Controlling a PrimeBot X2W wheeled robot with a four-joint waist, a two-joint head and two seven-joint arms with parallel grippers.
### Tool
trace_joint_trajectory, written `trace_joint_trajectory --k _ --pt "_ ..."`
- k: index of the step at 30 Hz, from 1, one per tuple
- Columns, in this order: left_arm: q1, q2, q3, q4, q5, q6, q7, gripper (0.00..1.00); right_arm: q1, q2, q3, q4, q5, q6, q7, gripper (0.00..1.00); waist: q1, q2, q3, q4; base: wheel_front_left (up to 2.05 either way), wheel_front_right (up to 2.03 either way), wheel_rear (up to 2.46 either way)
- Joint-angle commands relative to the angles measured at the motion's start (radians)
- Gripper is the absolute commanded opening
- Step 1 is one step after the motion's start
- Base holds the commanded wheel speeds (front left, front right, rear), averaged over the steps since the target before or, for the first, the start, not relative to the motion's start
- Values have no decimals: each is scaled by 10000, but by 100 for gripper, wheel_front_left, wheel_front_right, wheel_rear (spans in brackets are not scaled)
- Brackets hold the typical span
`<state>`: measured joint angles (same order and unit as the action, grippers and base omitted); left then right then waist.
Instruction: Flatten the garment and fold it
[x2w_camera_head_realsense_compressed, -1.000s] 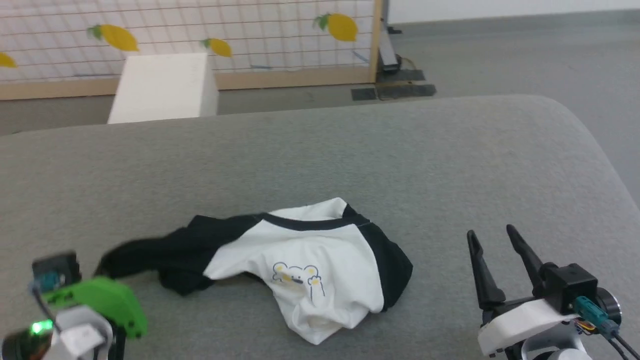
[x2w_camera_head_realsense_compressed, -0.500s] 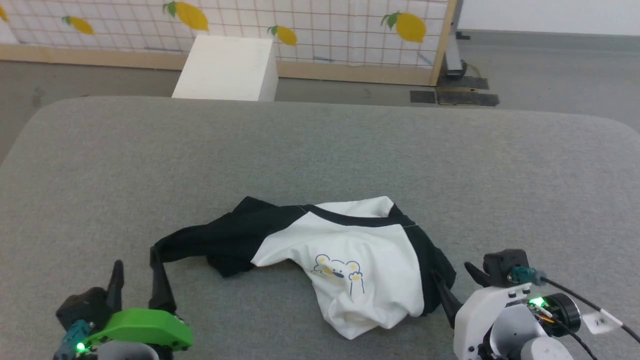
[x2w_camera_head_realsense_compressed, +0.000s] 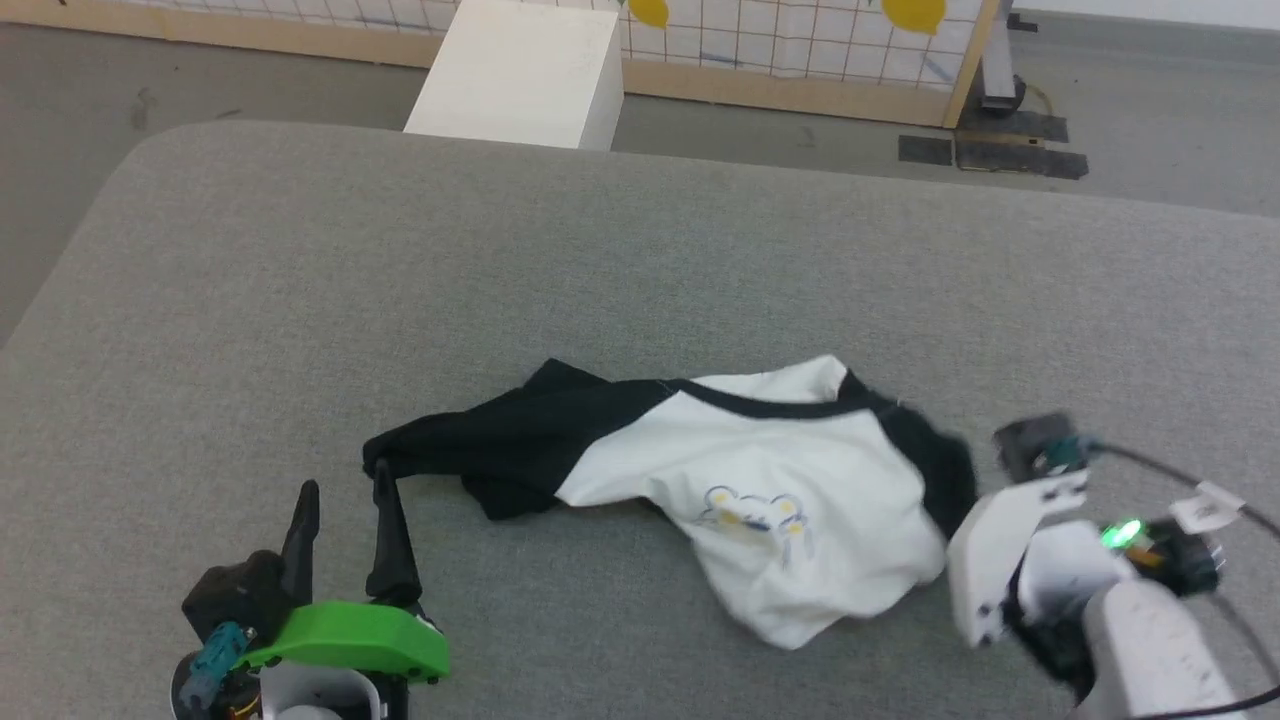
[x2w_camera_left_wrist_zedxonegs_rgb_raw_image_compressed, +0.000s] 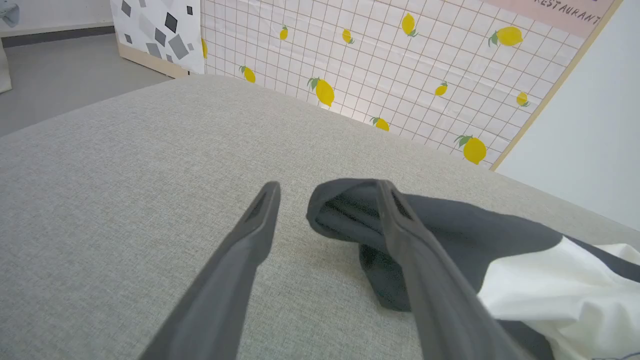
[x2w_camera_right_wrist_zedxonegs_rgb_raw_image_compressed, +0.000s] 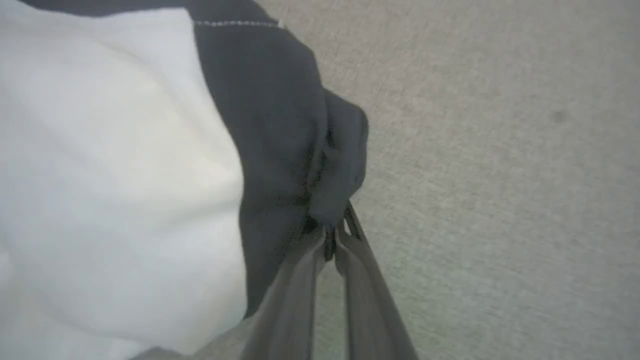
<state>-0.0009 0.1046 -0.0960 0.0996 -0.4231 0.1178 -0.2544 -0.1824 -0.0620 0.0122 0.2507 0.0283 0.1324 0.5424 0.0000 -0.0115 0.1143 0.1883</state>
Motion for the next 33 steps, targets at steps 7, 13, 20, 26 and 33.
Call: trace_joint_trajectory --k 7,13,20,26,33 --pt "-442 -272 271 234 302 -367 -73 100 -2088 -1208 -1005 -1159 -1109 -17 -1208 0 0 115 10 141 0 0 0" --pt "-468 -400 414 359 436 -517 -73 100 -2626 -1567 -482 -2215 -1176 -17 -1716 0 0 115 -158 49 0 0 0" --pt "-348 -485 453 416 474 -616 -74 100 444 -1391 108 -3273 -33 -17 -99 0 0 115 -273 -145 0 0 0" --pt "-297 -502 583 510 507 -708 -74 100 3250 -1040 52 -4003 978 -17 1909 60 0 115 -275 -647 0 0 0" --pt "-442 -508 494 635 661 -874 -74 100 4388 -378 -1309 -4564 835 -17 2682 100 0 115 -362 -1208 0 0 0"
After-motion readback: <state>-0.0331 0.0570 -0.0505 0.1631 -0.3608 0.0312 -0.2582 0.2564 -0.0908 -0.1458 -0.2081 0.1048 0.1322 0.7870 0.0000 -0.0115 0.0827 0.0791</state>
